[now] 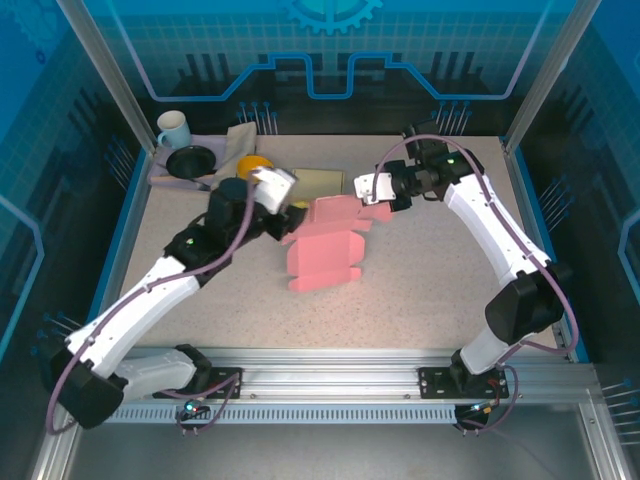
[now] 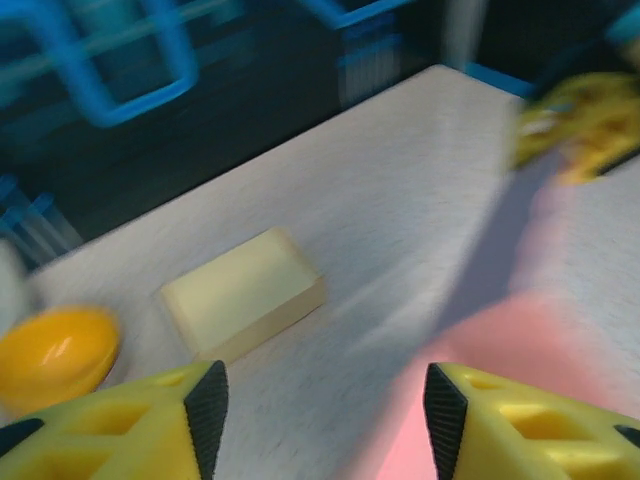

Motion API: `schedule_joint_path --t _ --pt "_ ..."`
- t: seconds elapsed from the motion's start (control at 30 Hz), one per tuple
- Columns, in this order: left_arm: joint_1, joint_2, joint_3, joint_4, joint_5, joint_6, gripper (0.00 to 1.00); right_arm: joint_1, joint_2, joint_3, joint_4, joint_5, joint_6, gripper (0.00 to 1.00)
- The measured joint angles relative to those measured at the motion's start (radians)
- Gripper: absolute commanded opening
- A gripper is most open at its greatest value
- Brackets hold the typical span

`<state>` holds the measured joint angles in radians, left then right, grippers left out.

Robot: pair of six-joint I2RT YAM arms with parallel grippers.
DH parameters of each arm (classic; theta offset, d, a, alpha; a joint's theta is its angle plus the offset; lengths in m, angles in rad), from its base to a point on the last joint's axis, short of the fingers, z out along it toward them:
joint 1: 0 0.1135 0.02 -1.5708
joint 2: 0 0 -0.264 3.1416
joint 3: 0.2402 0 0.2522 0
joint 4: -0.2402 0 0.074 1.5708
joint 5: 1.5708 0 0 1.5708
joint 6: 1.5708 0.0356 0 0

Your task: Fold the paper box

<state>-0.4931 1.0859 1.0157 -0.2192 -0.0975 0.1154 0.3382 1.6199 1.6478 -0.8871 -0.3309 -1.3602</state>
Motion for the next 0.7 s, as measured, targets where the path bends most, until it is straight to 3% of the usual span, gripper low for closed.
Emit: schedule_joint_path --t 0.1,0.2,0.3,0.43,0.7 --pt "0.167 -0.129 -0.144 0.015 -0.018 -0.193 0.64 -0.02 0.004 0.0 0.019 -0.004 0.012 0.0" --pt "0.257 -0.2 -0.254 0.014 -0.021 -0.342 0.63 -0.046 0.006 0.0 0.036 -0.029 0.028 0.0" --pt "0.263 -0.166 -0.315 0.032 0.006 -0.445 0.62 -0.058 0.016 0.004 0.039 -0.051 0.033 0.0" --pt "0.263 -0.046 -0.393 0.146 0.124 -0.533 0.61 -0.06 0.036 0.012 0.041 -0.079 0.037 0.0" --pt "0.166 0.062 -0.408 0.342 0.327 -0.514 0.61 -0.06 0.043 0.012 0.04 -0.113 0.037 0.0"
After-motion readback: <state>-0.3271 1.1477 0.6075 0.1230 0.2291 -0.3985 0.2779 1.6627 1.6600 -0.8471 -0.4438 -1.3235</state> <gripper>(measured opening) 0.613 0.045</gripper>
